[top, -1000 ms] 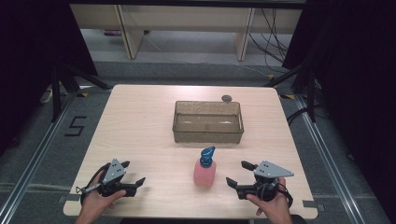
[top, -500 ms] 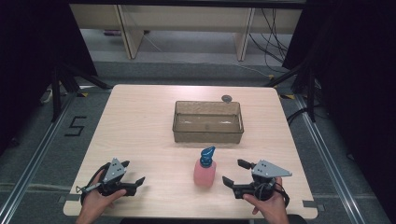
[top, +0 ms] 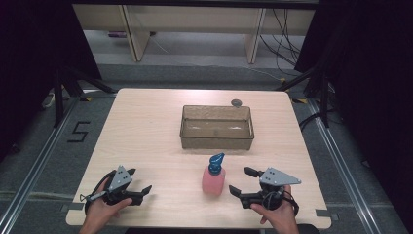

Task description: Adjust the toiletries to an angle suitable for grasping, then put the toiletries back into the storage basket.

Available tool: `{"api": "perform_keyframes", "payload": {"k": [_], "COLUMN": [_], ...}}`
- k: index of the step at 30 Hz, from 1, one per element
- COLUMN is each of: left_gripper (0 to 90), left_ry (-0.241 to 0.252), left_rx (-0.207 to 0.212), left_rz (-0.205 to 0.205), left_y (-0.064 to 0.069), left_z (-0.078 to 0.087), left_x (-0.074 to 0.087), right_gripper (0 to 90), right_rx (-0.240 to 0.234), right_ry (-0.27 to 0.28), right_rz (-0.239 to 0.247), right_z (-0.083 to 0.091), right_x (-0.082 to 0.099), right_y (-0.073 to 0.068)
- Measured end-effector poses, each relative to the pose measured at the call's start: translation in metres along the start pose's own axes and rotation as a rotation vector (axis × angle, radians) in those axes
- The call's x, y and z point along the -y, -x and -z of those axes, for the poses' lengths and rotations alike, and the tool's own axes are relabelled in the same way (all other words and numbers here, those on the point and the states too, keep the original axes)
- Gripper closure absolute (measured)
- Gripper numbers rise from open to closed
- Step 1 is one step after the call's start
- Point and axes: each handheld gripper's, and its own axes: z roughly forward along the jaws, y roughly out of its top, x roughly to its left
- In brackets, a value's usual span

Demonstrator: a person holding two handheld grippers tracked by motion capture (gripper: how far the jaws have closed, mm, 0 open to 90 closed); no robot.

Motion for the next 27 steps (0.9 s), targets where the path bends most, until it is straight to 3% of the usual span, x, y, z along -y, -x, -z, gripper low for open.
{"api": "perform_keyframes", "payload": {"k": [2,4,5,7,12,15,16,17,19,20,21,23,25,26,27], "left_gripper": [14.8,14.8,14.8,14.8,14.8,14.8,14.8,14.8,14.8,14.8,14.8,14.8,14.8,14.8,14.8], "left_ry": [-0.003,-0.016,-0.021,-0.022,-0.021,-0.024,-0.024,-0.022,-0.020,-0.001,0.005,0.002,0.007,-0.008,-0.005], "left_rx": [0.003,0.007,0.004,0.008,0.006,0.009,0.009,0.011,-0.002,0.006,0.001,0.003,0.010,0.008,0.004], "left_rz": [0.000,-0.019,-0.034,-0.022,-0.025,-0.022,-0.022,-0.025,-0.041,-0.016,-0.006,-0.019,-0.014,-0.040,-0.026], "left_y": [0.000,0.000,-0.001,0.000,-0.001,0.000,0.000,0.000,-0.001,0.001,0.002,0.001,0.002,0.000,0.002], "left_z": [0.000,-0.001,0.000,0.000,0.000,0.000,0.000,0.000,0.000,0.000,0.000,0.001,0.001,0.002,0.001], "left_x": [0.000,0.000,0.000,0.000,0.000,0.001,0.001,0.000,-0.001,-0.001,0.000,-0.001,-0.001,-0.001,-0.001], "right_gripper": [15.5,15.4,15.4,15.4,15.4,15.4,15.4,15.4,15.6,15.6,15.6,15.7,15.8,15.8,16.0], "right_rx": [-0.011,-0.008,-0.018,-0.024,-0.029,-0.055,-0.055,-0.028,-0.038,-0.029,-0.033,-0.031,-0.027,-0.034,-0.042], "right_ry": [-0.010,0.004,0.003,-0.018,0.003,0.013,0.013,0.016,0.010,-0.005,0.003,0.016,0.034,0.014,0.005], "right_rz": [0.000,0.033,0.013,0.018,0.063,0.053,0.053,0.087,0.074,0.066,0.096,0.105,0.074,0.089,0.063], "right_z": [-0.002,-0.006,-0.008,-0.009,-0.014,-0.020,-0.020,-0.020,-0.023,-0.023,-0.025,-0.027,-0.029,-0.028,-0.030], "right_x": [-0.001,-0.002,-0.002,-0.004,-0.008,-0.009,-0.009,-0.010,-0.011,-0.012,-0.014,-0.015,-0.016,-0.017,-0.017], "right_y": [-0.002,-0.001,-0.004,-0.005,-0.005,-0.007,-0.007,-0.006,-0.009,-0.010,-0.008,-0.007,-0.009,-0.007,-0.007]}}
